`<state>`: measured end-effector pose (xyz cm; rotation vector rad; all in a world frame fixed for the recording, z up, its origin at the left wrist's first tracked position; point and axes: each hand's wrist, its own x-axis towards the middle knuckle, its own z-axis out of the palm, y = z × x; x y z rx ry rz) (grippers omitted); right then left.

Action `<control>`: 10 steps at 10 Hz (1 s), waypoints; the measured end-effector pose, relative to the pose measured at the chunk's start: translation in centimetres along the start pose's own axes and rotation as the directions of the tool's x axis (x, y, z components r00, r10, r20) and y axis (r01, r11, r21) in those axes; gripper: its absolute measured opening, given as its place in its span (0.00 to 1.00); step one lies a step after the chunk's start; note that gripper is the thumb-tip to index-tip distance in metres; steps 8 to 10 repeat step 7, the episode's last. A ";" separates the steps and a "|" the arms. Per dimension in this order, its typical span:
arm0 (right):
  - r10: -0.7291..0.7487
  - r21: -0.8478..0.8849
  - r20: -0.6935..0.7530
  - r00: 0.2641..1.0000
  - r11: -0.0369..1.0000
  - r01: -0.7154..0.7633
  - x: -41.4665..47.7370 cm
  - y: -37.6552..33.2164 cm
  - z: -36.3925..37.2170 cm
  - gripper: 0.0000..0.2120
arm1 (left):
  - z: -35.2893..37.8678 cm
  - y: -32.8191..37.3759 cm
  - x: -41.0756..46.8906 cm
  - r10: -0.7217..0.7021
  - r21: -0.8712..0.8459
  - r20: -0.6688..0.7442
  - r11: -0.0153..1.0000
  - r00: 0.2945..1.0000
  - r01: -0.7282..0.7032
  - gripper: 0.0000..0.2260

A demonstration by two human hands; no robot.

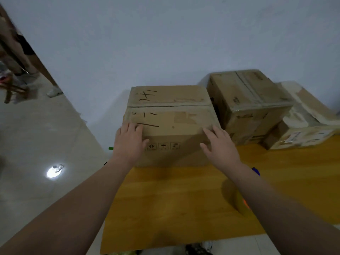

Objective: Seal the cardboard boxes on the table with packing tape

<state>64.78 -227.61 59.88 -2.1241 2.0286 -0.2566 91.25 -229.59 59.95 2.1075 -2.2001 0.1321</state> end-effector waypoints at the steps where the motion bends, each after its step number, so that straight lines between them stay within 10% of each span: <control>1: -0.050 -0.024 0.029 0.998 0.998 0.051 2.3 0.9 -0.1 0.29 | 0.2 1.6 2.1 0.008 -0.049 -0.037 0.999 0.999 -0.010 0.10; 5: -0.179 -0.052 0.093 0.979 0.981 0.185 8.2 5.1 -0.3 0.36 | 0.5 7.5 6.1 -0.199 -0.003 0.027 0.980 0.980 0.199 0.13; 10: -0.256 -0.039 0.119 0.959 0.964 0.262 8.1 6.1 -1.5 0.34 | 0.9 10.1 5.2 -0.098 0.053 0.073 0.994 0.993 0.094 0.28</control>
